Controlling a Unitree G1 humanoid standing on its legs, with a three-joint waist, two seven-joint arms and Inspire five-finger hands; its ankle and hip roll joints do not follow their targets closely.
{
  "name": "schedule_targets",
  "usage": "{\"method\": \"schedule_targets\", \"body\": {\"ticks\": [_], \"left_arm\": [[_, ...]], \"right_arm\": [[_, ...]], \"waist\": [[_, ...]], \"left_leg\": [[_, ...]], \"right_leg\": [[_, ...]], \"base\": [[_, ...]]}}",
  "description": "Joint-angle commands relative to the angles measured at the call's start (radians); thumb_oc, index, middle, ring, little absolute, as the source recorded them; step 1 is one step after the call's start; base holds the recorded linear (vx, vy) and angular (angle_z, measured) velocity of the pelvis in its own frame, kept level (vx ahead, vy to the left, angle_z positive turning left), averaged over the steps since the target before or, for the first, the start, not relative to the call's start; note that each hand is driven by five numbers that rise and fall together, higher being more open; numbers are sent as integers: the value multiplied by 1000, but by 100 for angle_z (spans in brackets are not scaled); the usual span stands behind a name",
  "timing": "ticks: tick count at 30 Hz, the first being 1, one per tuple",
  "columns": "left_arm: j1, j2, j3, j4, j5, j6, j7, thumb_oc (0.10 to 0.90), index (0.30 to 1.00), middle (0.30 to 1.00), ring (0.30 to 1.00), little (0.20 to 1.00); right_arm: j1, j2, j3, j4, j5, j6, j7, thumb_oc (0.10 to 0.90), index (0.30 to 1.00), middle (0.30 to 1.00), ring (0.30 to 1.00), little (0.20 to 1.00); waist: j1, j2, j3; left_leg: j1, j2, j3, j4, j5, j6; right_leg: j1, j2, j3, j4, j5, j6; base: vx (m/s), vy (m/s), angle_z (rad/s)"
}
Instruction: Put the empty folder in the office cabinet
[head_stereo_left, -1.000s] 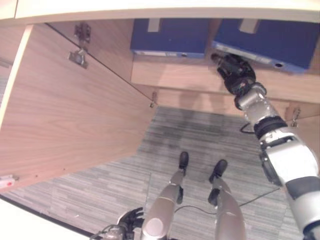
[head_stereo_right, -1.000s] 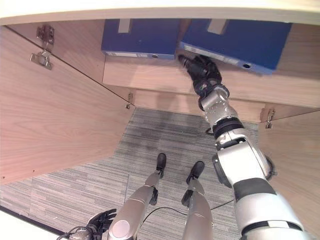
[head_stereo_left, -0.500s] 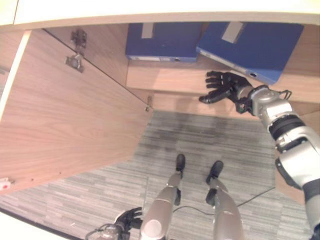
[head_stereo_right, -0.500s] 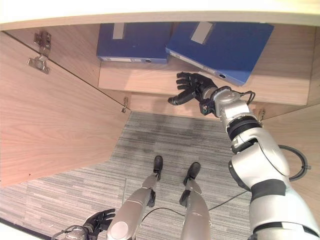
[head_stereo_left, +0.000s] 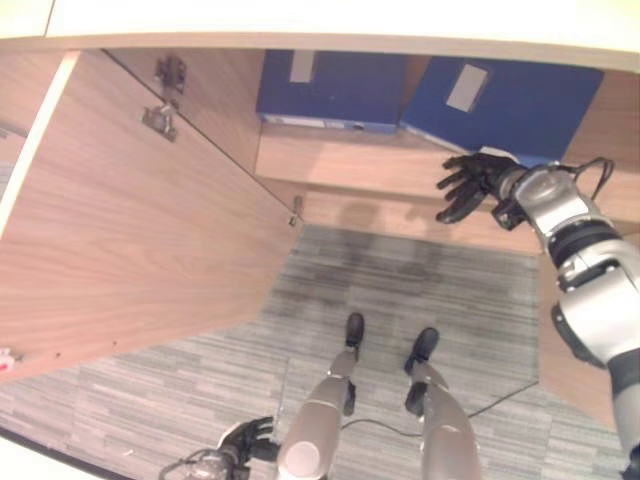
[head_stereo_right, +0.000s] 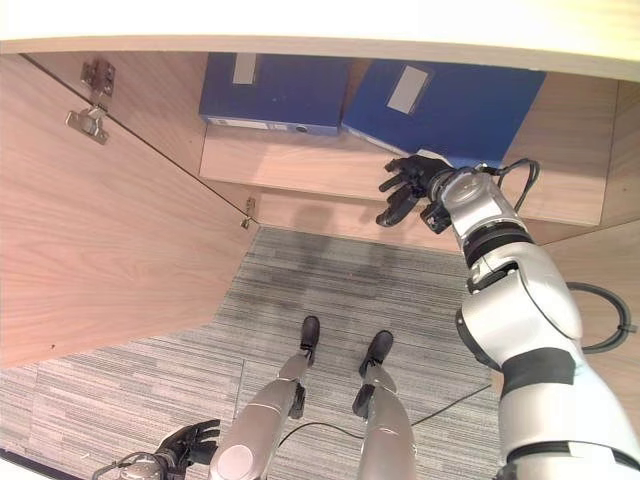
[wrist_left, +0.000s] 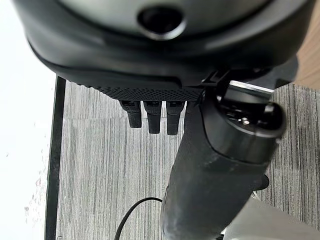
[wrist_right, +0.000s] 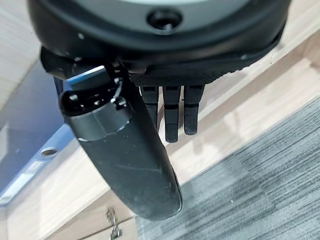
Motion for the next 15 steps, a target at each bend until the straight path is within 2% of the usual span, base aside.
{"method": "schedule_targets", "body": {"ticks": [1,11,13,15], "left_arm": [[95,54,-18,51,8,20,11,800,900,900,900,900],[100,56,-41,-3,-10,21,17,800,900,900,900,900],[107,61,-46,-27,-18,19,21,800,900,900,900,900],[108,58,-48,-35,-27,20,31,800,900,900,900,900]], "right_arm": [[-71,-131,44,137,15,22,-120,800,900,900,900,900],[-94,-156,2,202,14,38,-145,800,900,900,900,900],[-107,-171,4,221,-14,38,-160,800,900,900,900,900],[-119,-187,-27,238,12,37,-198,800,900,900,900,900]], "waist": [[9,-3,-5],[26,20,-9],[30,34,-8],[33,44,-4]], "left_leg": [[56,-18,-4,-18,-106,-38],[42,-29,-9,-20,-104,-35],[34,-34,-11,-20,-102,-34],[29,-37,-11,-19,-102,-32]], "right_leg": [[64,38,81,-124,-40,59],[62,34,77,-141,-32,65],[53,32,75,-139,-32,66],[47,31,77,-136,-33,66]], "base": [[0,0,0],[-1,1,0],[-5,16,1],[-5,17,1]]}}
